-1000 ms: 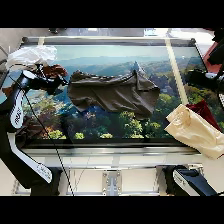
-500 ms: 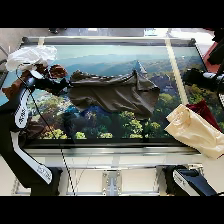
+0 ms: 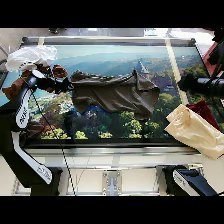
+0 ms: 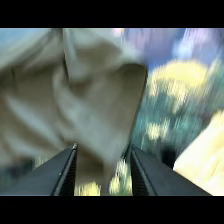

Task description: Fold the shirts.

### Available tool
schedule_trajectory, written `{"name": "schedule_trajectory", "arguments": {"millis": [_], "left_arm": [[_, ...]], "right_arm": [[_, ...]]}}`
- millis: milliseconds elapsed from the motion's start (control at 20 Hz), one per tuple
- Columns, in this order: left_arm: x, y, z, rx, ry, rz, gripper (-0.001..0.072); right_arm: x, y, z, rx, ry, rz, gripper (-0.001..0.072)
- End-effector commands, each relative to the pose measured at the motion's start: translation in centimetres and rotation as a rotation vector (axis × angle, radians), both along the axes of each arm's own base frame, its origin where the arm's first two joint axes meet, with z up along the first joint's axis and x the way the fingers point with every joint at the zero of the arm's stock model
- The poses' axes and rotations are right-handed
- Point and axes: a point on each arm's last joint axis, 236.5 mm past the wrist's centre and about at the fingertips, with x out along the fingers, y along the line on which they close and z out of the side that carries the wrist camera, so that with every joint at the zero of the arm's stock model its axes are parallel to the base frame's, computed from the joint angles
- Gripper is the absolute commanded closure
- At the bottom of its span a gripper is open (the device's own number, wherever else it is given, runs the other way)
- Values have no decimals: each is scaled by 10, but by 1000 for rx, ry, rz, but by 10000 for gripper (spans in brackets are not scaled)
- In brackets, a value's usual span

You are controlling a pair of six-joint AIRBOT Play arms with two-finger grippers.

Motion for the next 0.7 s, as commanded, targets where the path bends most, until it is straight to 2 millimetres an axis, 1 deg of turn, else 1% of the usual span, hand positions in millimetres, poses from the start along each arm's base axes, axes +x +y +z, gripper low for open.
{"name": "schedule_trajectory", "arguments": {"millis": [0, 50, 150, 200, 250, 300, 350, 400, 500, 600, 650], "left_arm": [[-2, -8, 5, -32, -3, -24, 693], [-4, -9, 5, -34, 3, -29, 693], [-6, -10, 4, -37, 9, -38, 693], [-7, -10, 5, -37, 10, -40, 693], [-7, -10, 5, -38, 11, -40, 693], [-7, -11, 4, -38, 12, -40, 693], [-7, -11, 5, -39, 12, -41, 693], [-7, -11, 5, -39, 12, -41, 693], [-8, -11, 5, -43, 14, -42, 693], [-7, -13, 6, -53, 11, -39, 693], [-7, -13, 6, -52, 9, -42, 693]], "right_arm": [[-46, 40, -83, 188, 274, 31, 329], [-57, 54, -110, 257, 328, 26, 329], [-74, 74, -154, 327, 391, 18, 328], [-81, 84, -172, 335, 405, 23, 327], [-85, 91, -186, 334, 400, 30, 327], [-84, 98, -197, 332, 374, 34, 327], [-79, 105, -202, 340, 330, 30, 327], [-70, 113, -204, 372, 273, 7, 327], [-54, 121, -207, 453, 199, -75, 327], [-48, 126, -220, 509, 207, -143, 328], [-49, 131, -229, 525, 236, -161, 328]]}}
